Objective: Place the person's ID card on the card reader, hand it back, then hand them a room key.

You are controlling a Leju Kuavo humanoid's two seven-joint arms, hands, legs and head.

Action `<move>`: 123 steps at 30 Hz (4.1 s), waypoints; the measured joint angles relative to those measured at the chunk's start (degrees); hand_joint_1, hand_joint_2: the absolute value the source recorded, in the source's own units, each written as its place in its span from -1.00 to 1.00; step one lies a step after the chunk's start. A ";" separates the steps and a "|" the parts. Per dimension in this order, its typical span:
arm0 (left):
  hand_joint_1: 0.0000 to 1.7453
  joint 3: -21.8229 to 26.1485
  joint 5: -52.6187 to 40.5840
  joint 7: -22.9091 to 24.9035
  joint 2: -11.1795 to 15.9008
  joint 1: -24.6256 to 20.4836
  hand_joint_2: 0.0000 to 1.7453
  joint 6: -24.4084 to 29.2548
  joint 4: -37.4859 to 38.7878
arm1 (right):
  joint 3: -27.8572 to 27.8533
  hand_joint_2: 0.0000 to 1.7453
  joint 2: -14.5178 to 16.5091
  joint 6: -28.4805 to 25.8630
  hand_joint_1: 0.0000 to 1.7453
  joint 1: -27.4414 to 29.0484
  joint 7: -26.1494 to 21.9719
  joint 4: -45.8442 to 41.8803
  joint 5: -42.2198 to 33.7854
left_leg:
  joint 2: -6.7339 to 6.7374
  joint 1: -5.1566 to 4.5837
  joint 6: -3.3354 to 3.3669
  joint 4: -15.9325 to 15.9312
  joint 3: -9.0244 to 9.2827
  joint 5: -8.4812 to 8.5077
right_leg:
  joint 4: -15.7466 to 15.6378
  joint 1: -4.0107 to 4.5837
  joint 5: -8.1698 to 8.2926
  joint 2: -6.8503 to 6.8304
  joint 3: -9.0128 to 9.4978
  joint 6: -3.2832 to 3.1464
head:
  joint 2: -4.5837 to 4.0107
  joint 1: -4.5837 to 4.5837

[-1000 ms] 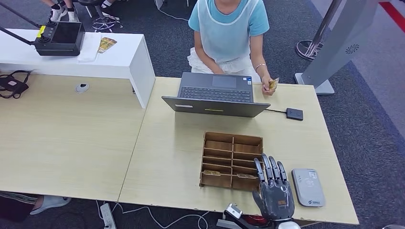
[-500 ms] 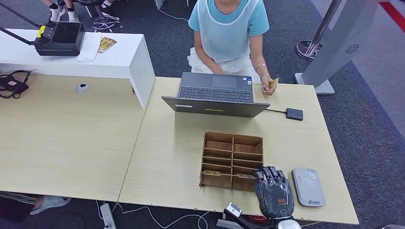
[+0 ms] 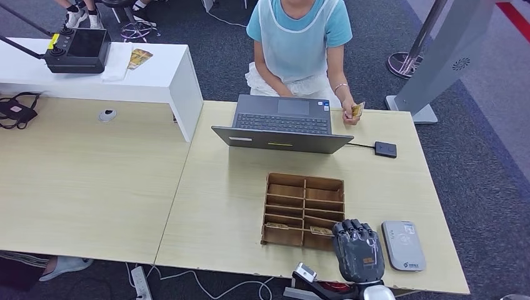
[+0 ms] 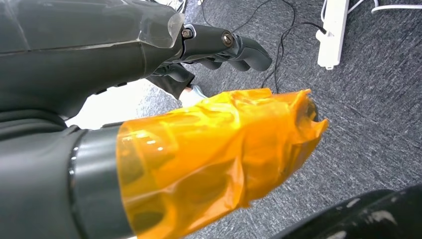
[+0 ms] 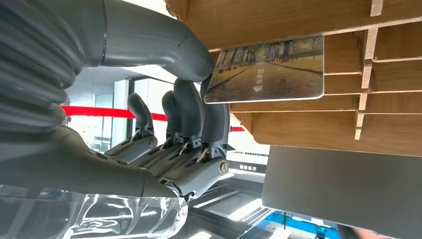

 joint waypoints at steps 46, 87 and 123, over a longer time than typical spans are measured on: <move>-1.00 1.29 0.00 -1.81 -0.21 0.34 -1.00 -0.10 0.02 | -28.18 1.00 17.39 9.34 -0.51 15.19 -47.67 -20.88 -35.16 | -0.01 0.01 -0.03 -0.01 0.01 -0.02 | 0.01 0.00 -0.03 -0.01 0.00 -0.03 | 0.00 0.00; -1.00 1.29 0.00 -0.98 -0.16 0.32 -1.00 -1.15 0.02 | -22.57 1.00 13.17 12.51 -0.69 14.44 -33.17 -9.95 -19.52 | 0.00 0.01 -0.03 -0.01 0.00 -0.02 | 0.01 0.00 -0.03 0.00 0.00 -0.03 | 0.00 0.00; -1.00 1.29 0.00 -0.94 -0.17 0.31 -1.00 -2.10 0.02 | -21.66 1.00 15.44 11.02 0.90 11.44 -30.26 -5.76 -9.81 | 0.00 0.01 -0.03 -0.01 0.01 -0.02 | 0.01 0.01 -0.03 0.00 0.00 -0.03 | 0.00 0.00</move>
